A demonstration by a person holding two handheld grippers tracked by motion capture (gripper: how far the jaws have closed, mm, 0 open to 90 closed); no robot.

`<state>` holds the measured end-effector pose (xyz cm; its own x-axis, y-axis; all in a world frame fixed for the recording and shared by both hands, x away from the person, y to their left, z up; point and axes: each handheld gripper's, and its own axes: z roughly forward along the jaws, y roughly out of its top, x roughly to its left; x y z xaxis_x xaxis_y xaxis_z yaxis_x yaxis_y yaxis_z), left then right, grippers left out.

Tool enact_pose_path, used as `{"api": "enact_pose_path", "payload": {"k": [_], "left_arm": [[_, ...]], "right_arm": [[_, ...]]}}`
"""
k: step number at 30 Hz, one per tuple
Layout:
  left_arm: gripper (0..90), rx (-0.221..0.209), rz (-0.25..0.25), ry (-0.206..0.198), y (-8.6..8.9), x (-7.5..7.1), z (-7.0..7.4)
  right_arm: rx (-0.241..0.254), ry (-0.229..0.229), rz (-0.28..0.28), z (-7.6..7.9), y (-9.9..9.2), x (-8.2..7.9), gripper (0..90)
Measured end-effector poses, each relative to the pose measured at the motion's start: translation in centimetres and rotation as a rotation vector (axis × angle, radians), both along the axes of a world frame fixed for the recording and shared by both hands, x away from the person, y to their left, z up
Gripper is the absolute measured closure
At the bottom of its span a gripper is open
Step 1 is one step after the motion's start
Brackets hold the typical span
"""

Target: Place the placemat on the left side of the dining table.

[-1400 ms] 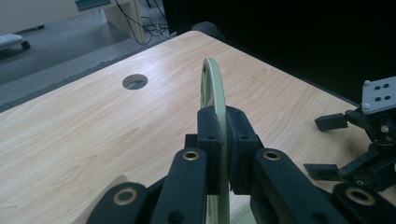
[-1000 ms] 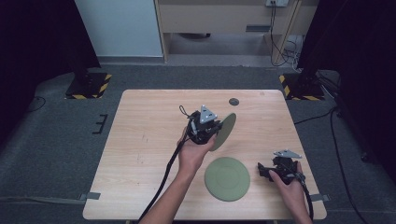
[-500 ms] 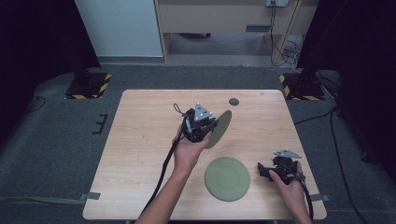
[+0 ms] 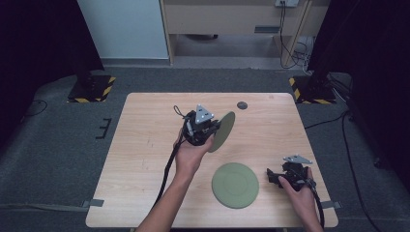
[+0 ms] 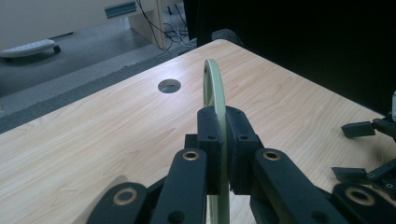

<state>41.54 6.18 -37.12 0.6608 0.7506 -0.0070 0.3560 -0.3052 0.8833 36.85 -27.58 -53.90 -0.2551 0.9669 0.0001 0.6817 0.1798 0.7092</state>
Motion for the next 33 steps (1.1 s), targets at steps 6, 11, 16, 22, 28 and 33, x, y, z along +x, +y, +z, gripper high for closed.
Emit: {"api": "enact_pose_path", "payload": {"k": [6,11,16,22,28,33], "left_arm": [[85.9,0.001,0.012,-0.001,0.8,0.1,0.2],[85.9,0.001,0.020,-0.004,1.3,0.1,0.3],[85.9,0.004,0.024,-0.002,1.6,0.2,0.4],[85.9,0.006,0.029,-0.003,2.2,0.3,0.5],[85.8,0.007,0.039,-0.003,2.8,0.4,0.6],[85.9,0.008,0.047,-0.003,3.3,0.5,0.6]], "right_arm": [[-0.001,-0.001,0.001,0.0,0.0,0.0,1.7],[-0.001,-0.001,-0.001,0.0,0.0,0.0,1.7],[-0.002,0.000,0.000,0.0,0.0,0.0,1.7],[-0.002,0.000,0.000,0.0,0.0,0.0,1.6],[-0.001,0.000,-0.001,0.0,0.0,0.0,1.6],[-0.002,0.000,-0.001,0.0,0.0,0.0,1.7]]}}
